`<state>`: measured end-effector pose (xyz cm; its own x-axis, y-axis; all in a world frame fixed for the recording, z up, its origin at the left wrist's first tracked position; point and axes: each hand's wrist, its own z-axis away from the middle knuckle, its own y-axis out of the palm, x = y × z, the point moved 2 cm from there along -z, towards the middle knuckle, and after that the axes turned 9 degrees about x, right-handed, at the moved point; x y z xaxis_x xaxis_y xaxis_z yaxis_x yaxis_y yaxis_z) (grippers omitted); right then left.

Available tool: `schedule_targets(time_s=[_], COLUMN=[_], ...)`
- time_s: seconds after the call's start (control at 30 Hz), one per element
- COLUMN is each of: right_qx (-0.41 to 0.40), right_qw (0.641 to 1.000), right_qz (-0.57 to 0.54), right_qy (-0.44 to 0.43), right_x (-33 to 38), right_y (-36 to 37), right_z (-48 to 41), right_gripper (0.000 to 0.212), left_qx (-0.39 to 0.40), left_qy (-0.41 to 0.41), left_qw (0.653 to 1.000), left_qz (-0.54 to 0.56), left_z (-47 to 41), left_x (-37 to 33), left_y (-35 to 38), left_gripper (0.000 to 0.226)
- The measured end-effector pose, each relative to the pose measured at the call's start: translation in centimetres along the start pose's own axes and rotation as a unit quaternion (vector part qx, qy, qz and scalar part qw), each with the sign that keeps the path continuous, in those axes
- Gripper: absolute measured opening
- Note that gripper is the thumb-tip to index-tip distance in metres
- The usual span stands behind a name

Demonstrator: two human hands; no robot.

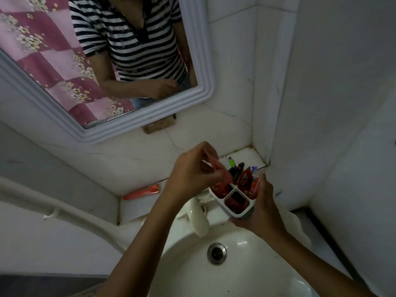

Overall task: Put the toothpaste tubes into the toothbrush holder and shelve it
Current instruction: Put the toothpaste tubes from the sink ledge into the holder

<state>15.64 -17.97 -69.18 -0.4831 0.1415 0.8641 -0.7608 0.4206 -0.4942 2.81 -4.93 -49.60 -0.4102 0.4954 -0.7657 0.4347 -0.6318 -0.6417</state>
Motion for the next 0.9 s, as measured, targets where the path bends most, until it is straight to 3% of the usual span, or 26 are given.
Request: schedule_targets(time_s=[0.17, 0.27, 0.4, 0.5, 0.6, 0.73, 0.9], right_qx=[-0.004, -0.001, -0.007, -0.012, -0.019, -0.024, -0.036], right_qw=[1.0, 1.0, 1.0, 1.0, 1.0, 1.0, 0.999], right_qz=[0.003, 0.006, 0.016, -0.001, -0.004, -0.01, 0.005], right_qy=[0.003, 0.006, 0.002, 0.004, 0.001, -0.006, 0.007], right_x=[-0.1, -0.6, -0.7, -0.6, -0.5, -0.2, -0.2], right_y=[0.4, 0.6, 0.8, 1.0, 1.4, 1.5, 1.9], right_z=[0.0, 0.0, 0.1, 0.1, 0.2, 0.5, 0.5], right_gripper=[0.159, 0.159, 0.161, 0.161, 0.163, 0.166, 0.165], left_qx=[0.136, 0.156, 0.095, 0.001, 0.006, 0.079, 0.088], left_qy=[-0.054, -0.081, -0.113, -0.15, -0.24, -0.351, -0.279], left_qw=[0.984, 0.979, 0.989, 0.984, 0.942, 0.864, 0.806], left_qz=[-0.105, -0.108, 0.002, -0.094, -0.234, -0.353, -0.515], left_z=[-1.4, -1.3, -0.9, 0.0, 1.1, 2.7, 2.3], left_x=[0.9, 2.2, 4.6, 10.4, 18.0, 24.2, 27.6], left_y=[4.3, 5.0, 1.5, -2.2, -4.3, -4.7, -4.8], left_gripper=[0.038, 0.039, 0.03, 0.024, 0.027, 0.06, 0.038])
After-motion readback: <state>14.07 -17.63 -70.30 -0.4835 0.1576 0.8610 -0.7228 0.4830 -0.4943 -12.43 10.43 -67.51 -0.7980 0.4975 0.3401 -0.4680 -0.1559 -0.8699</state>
